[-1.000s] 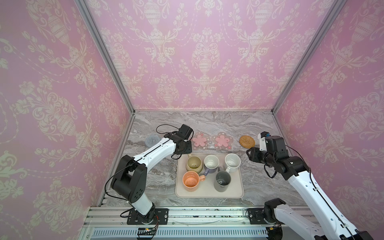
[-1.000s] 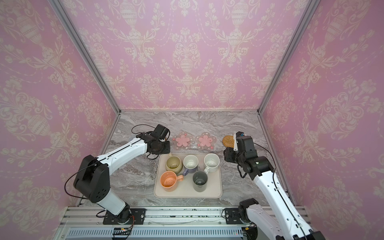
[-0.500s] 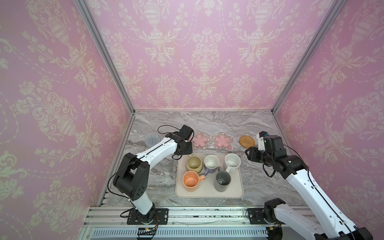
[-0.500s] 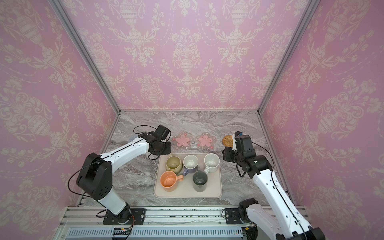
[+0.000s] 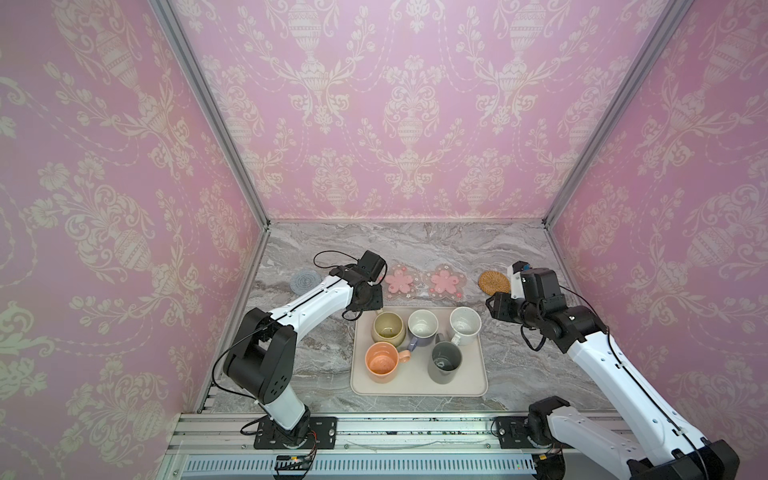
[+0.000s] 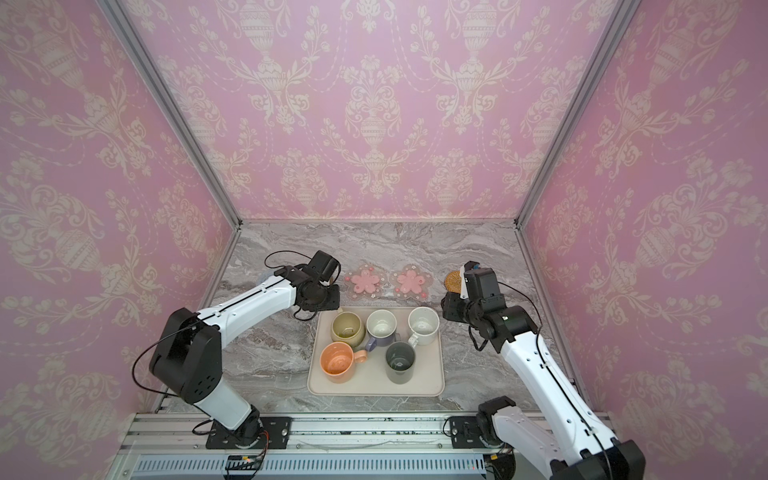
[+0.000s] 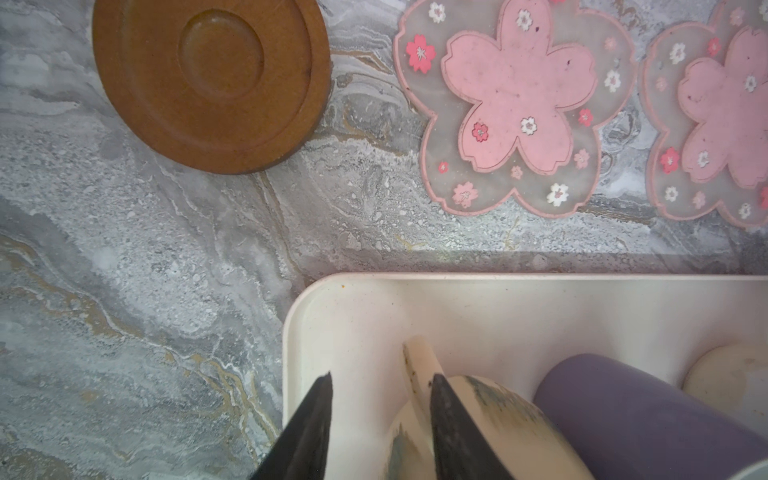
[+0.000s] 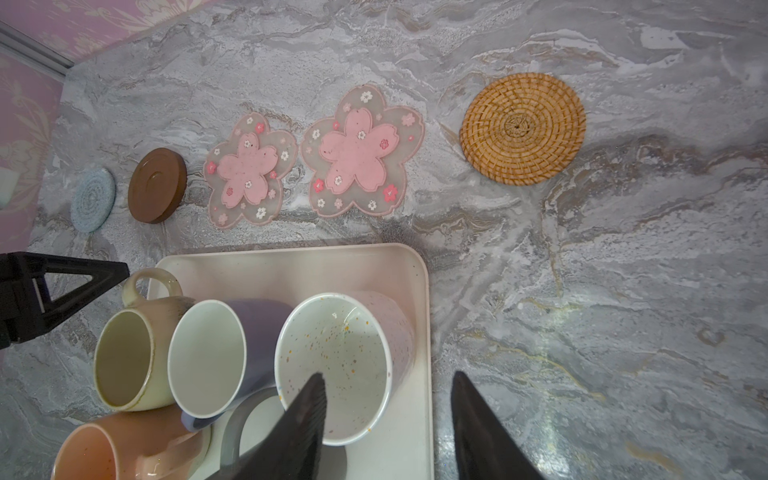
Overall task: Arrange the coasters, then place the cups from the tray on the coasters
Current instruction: 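Move the left gripper over the cream mug on the tray while the right gripper hovers, then lower the left gripper onto the cream mug's handle and close it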
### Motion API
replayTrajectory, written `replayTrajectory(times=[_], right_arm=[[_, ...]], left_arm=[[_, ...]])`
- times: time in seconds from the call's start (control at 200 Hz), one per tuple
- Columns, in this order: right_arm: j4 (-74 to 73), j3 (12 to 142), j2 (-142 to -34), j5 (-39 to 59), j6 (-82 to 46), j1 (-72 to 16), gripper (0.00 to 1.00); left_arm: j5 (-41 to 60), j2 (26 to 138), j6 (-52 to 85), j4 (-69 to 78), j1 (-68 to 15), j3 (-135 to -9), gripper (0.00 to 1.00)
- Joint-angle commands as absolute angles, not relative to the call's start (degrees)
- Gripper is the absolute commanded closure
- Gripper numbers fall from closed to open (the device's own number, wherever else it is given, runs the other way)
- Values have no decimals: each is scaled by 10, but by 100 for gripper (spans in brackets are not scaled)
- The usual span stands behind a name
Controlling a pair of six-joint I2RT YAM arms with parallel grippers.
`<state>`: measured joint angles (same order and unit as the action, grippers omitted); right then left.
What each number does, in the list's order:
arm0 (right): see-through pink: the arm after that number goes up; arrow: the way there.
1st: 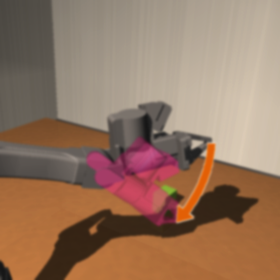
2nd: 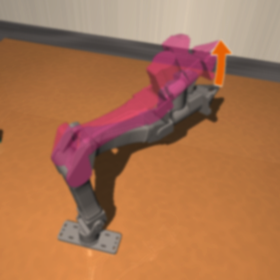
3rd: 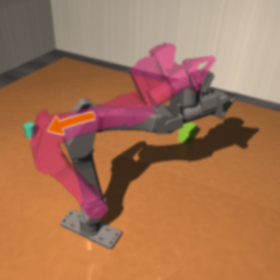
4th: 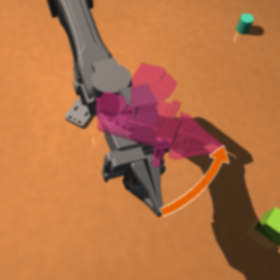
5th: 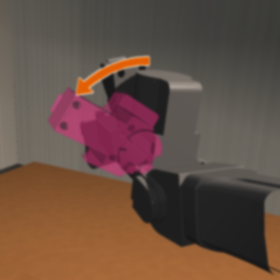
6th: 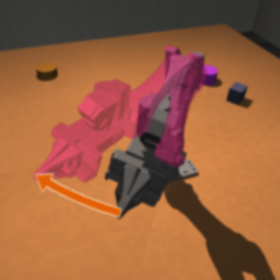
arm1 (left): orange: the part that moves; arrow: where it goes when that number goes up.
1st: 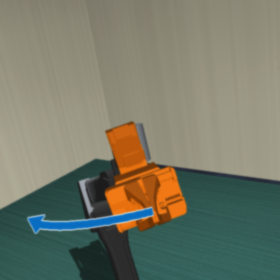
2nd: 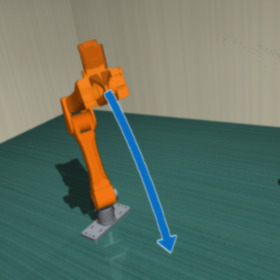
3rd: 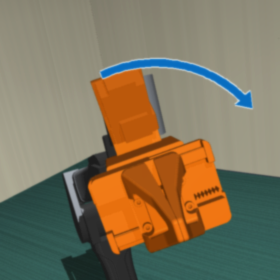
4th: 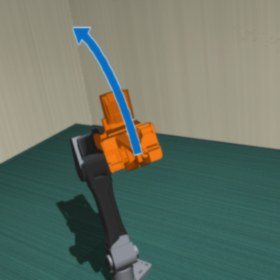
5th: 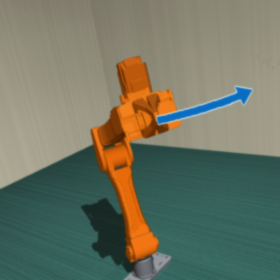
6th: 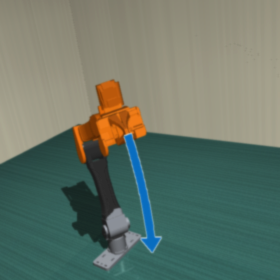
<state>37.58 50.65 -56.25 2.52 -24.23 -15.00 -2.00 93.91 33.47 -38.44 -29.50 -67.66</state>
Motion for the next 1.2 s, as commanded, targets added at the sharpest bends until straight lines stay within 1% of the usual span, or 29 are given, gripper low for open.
replayTrajectory(times=[0.0,0.28,0.565,0.826,1.196], right_arm=[[369,507,-568,21,-256,-156,49],[368,502,-564,18,-260,-164,49],[376,503,-556,9,-262,-171,49],[381,503,-555,5,-264,-174,49],[378,503,-563,3,-267,-179,49]], left_arm=[[-30,921,315,-424,-300,-664,58],[-31,903,314,-422,-300,-652,58],[-30,896,321,-411,-300,-677,58],[-7,943,317,-401,-303,-704,58],[3,975,310,-404,-307,-712,58]])
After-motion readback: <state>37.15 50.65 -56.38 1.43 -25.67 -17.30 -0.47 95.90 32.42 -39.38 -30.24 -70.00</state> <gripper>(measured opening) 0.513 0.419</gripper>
